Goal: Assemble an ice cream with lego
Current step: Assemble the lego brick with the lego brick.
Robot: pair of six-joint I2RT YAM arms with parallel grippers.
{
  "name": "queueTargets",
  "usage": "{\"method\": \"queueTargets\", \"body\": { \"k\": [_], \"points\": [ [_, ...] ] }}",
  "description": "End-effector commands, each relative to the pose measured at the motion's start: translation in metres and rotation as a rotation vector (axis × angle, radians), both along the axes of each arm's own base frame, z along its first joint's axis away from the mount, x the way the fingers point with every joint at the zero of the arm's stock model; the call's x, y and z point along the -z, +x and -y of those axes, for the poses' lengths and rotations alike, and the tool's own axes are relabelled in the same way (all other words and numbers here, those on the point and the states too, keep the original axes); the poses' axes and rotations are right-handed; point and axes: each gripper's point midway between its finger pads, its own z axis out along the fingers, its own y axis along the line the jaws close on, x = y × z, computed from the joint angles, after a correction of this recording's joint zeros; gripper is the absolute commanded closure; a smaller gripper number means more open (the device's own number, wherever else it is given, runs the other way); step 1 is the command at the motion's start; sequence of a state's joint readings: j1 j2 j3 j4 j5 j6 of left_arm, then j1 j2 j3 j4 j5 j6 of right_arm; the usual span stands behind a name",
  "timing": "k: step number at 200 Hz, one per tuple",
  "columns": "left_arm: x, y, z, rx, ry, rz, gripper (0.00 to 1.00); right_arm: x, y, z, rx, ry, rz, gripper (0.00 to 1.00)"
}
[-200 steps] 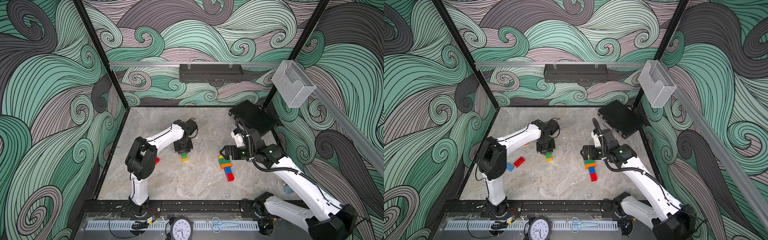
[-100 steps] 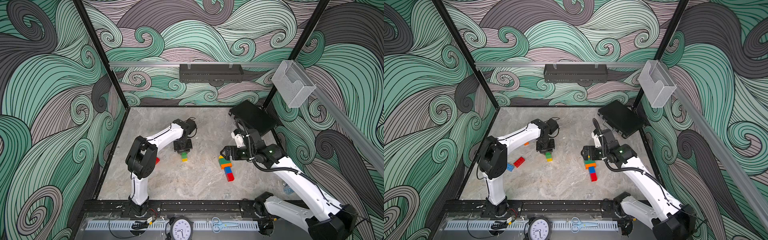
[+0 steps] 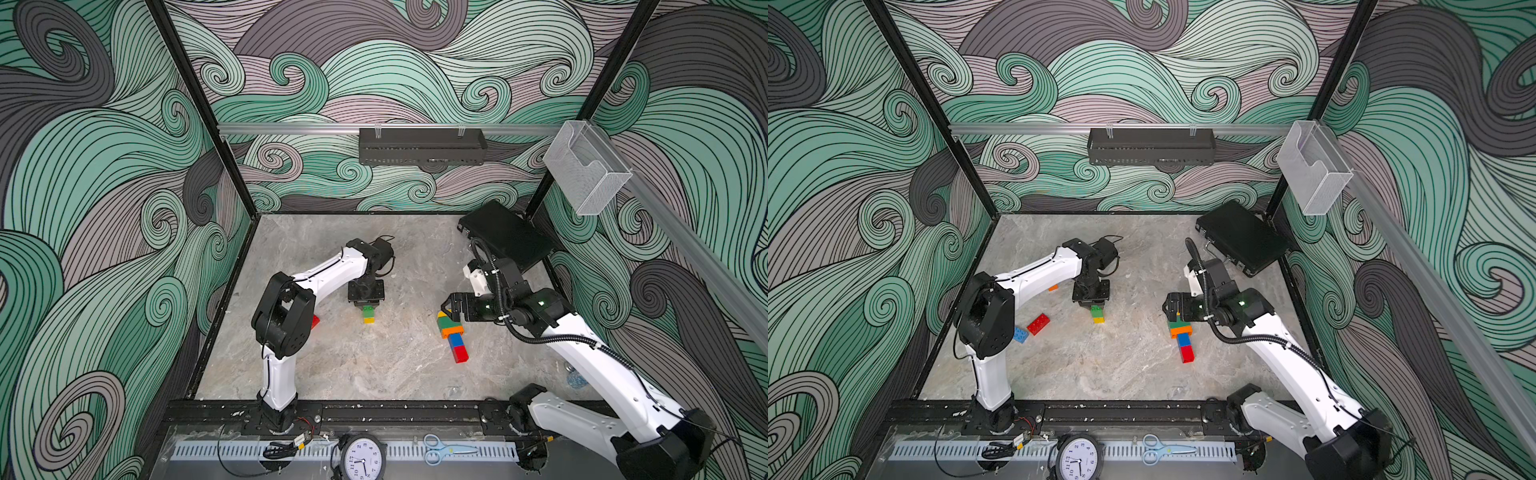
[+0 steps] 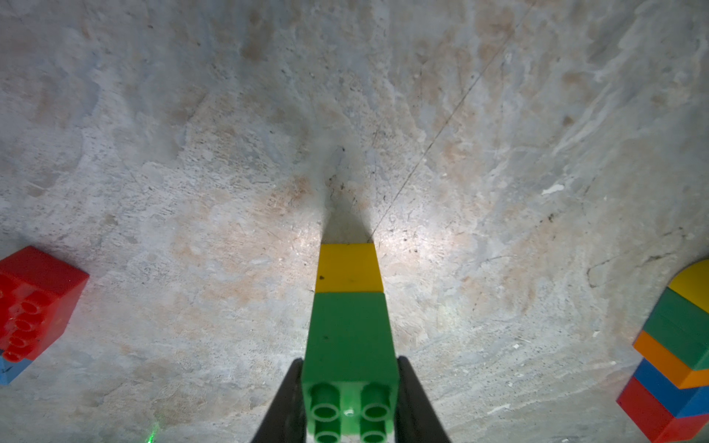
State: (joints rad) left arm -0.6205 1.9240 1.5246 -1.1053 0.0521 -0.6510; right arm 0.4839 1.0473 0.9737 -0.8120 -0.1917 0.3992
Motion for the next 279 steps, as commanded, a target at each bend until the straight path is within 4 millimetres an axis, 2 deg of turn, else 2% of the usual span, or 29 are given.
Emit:
{"method": "queueTargets", "body": {
  "k": [1, 34, 116, 153, 179, 197, 257, 279],
  "points": [
    [0.034, -0.027, -0.013, 0.031, 0.095, -0.130, 1.00, -0.010, 0.001, 0.001, 0.016, 0.011, 0.012, 0.01],
    [0.033, -0.023, -0.010, 0.021, 0.087, -0.121, 0.99, -0.012, 0.001, 0.001, 0.017, 0.012, 0.014, 0.01],
    [0.017, -0.013, -0.005, 0.013, 0.067, -0.084, 0.88, -0.016, 0.001, 0.002, 0.024, 0.015, 0.024, 0.01],
    [0.015, -0.013, -0.007, 0.014, 0.076, -0.080, 0.88, -0.016, 0.001, 0.002, 0.023, 0.016, 0.024, 0.01],
    [0.015, -0.022, -0.016, 0.016, 0.107, -0.115, 0.97, -0.018, 0.002, 0.001, 0.021, 0.019, 0.027, 0.01],
    [0.013, -0.034, -0.024, 0.008, 0.109, -0.129, 1.00, -0.020, 0.001, 0.002, 0.021, 0.019, 0.029, 0.01],
    [0.013, -0.036, -0.025, -0.011, 0.093, -0.130, 1.00, -0.018, 0.004, -0.002, 0.018, 0.028, 0.020, 0.01],
    [0.010, -0.032, -0.024, -0.019, 0.088, -0.114, 0.94, -0.019, 0.002, 0.001, 0.023, 0.020, 0.029, 0.01]
  ]
}}
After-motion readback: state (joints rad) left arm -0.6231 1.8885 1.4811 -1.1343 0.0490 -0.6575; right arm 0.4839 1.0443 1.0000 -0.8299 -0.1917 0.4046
